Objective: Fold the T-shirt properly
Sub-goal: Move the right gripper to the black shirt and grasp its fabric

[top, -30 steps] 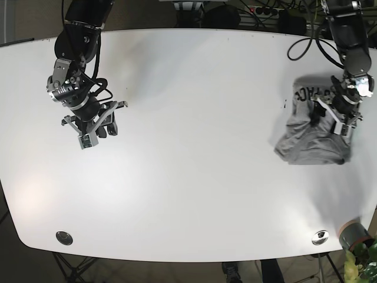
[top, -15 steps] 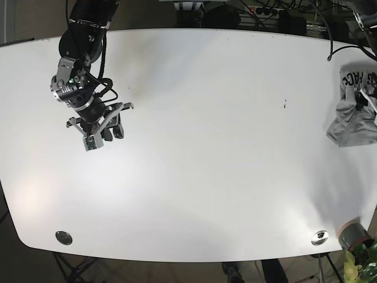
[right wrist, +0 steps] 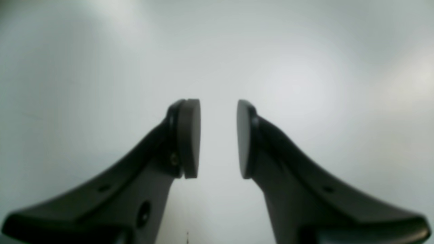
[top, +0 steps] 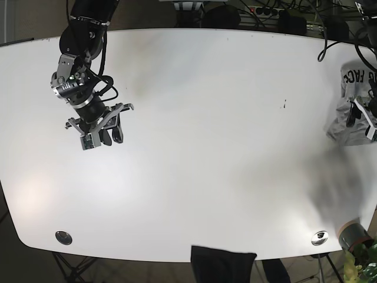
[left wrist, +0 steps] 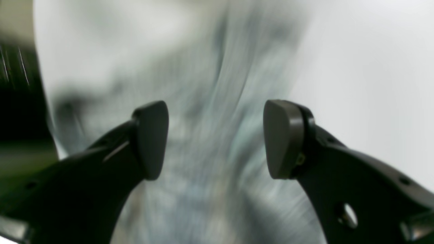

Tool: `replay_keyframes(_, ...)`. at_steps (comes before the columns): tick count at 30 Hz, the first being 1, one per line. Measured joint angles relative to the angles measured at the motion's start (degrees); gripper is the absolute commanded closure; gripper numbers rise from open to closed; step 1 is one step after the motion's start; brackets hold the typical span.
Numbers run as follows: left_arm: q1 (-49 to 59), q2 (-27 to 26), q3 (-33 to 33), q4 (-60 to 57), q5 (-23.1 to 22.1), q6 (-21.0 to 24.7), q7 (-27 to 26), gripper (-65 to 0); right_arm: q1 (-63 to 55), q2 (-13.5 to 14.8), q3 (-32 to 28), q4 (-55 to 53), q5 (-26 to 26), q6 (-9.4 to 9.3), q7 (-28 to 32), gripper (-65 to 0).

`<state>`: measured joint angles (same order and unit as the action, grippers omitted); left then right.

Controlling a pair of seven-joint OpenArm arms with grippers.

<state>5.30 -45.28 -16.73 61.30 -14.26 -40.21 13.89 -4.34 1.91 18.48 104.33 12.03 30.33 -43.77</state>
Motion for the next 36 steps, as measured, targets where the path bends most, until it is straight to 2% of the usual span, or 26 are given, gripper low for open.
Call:
replay_keyframes(3, 1.09, 2.08, -0.15, 5.88, -1.09, 2.8, -0.48, -40.1, -1.05, 0.85, -0.22, 0.17, 0.17, -0.28, 2.8, -16.6)
replay_keyframes(9, 3.17, 9.42, 0.09, 15.08, 2.25, 11.52, -0.02, -40.1, -2.82, 2.75, 0.2, -0.17, -0.22, -0.39, 7.26, -16.6)
replay_keyframes(13, 3.39, 13.86, 0.11, 19.67, 4.79, 16.85, 0.26, -40.1, -3.34, 3.3, 0.0, -0.28, -0.07, -0.31, 7.54, -16.6)
replay_keyframes(18, 5.62, 18.93, -0.09, 24.81, 7.85, 20.76, -4.85, -40.1, -3.58, 3.48, 0.22, -0.37, -0.02, -0.31, 7.65, -16.6)
replay_keyframes(23, 8.72, 23.82, -0.15, 27.98, 10.86, 21.57, -6.45, -40.1, -4.85, 4.26, 0.2, -0.39, -2.58, -0.33, 9.66, -16.6)
replay_keyframes(28, 12.39, 27.91, -0.07, 34.34, 10.88, 21.53, -6.62, -40.1, -7.61, 4.24, 0.15, 0.07, -2.73, -0.31, 13.42, -16.6)
replay_keyframes(36, 19.02, 34.14, -0.07, 41.57, 10.84, 21.62, -6.64, -40.1, -12.44, 3.56, -0.02, 2.78, -2.89, -0.09, 13.0, -17.1)
